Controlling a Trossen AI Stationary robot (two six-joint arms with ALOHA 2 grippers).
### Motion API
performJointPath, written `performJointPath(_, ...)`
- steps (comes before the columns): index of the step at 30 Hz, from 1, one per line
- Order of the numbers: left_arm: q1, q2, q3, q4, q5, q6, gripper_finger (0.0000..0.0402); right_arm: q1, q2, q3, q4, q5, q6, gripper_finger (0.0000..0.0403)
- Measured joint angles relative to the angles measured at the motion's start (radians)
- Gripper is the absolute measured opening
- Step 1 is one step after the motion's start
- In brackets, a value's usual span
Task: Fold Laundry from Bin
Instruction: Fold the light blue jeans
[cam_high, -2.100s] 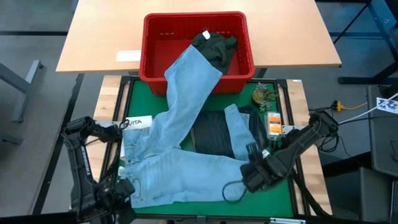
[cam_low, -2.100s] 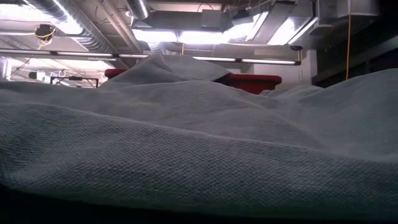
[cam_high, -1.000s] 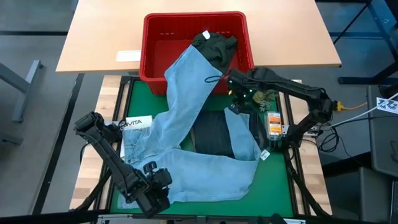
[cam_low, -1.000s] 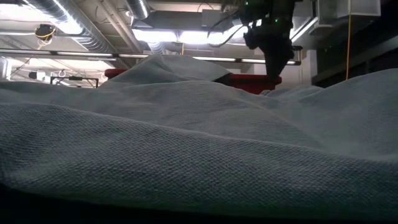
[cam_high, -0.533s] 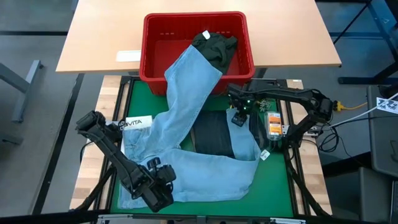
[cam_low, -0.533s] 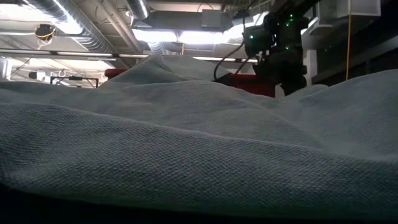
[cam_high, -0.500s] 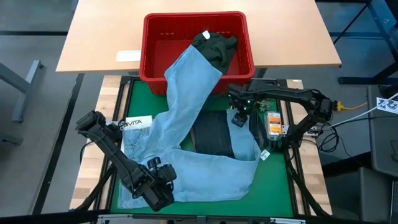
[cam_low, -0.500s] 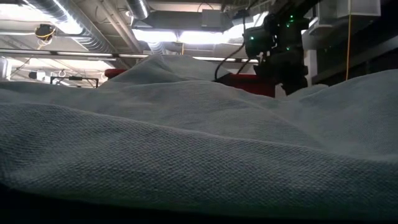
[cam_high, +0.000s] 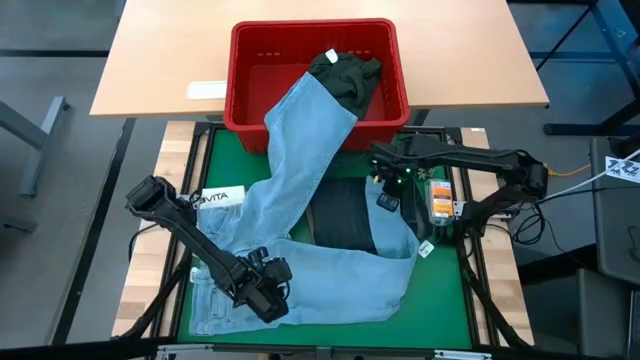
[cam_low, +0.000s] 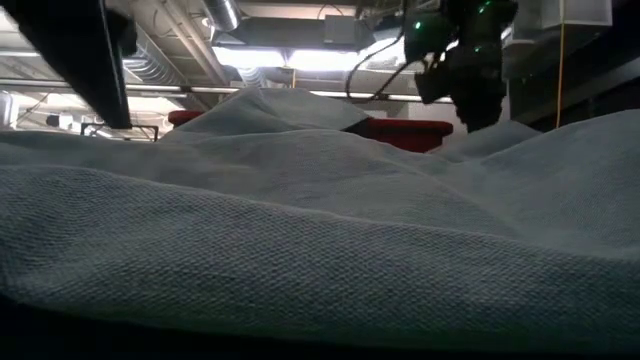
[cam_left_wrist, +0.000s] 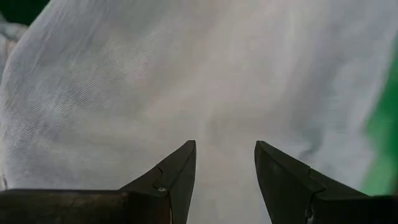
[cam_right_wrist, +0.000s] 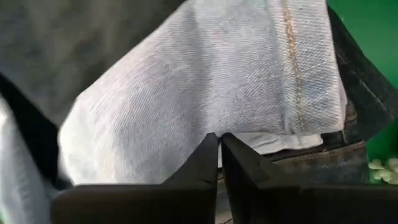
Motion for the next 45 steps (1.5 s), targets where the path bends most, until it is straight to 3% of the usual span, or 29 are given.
performJointPath(6,0.031,0.0,-0.077,0.006,0.003,0.0,0.0158,0.054,-0.117,0.0,-0.073,0.002,0.091,0.0004)
performJointPath(14,0.08,0.0,-0.165,0.009,0.004,-0.006,0.0158,0.184,-0.312,0.0,-0.248,0.002,0.353,0.0003)
performJointPath(22,0.114,0.0,-0.196,-0.013,0.006,-0.007,0.0158,0.401,-0.459,0.0,-0.314,-0.19,0.705,0.0002)
performJointPath(26,0.12,0.0,-0.196,-0.049,0.061,-0.007,0.0158,0.531,-0.497,0.001,-0.309,-0.3,0.847,0.0001)
performJointPath(33,0.102,0.0,-0.196,-0.165,0.136,-0.008,0.0158,0.746,-0.512,0.001,-0.329,-0.365,0.947,0.0001)
performJointPath(36,0.097,0.0,-0.196,-0.169,0.149,-0.008,0.0158,0.809,-0.51,0.001,-0.341,-0.32,0.949,0.0001)
performJointPath(41,0.095,0.0,-0.196,-0.156,0.155,-0.004,0.0158,0.843,-0.508,0.001,-0.298,-0.156,0.94,0.0002)
performJointPath(45,0.095,0.0,-0.196,-0.155,0.155,-0.002,0.0158,0.842,-0.508,0.001,-0.273,-0.126,0.928,0.0008)
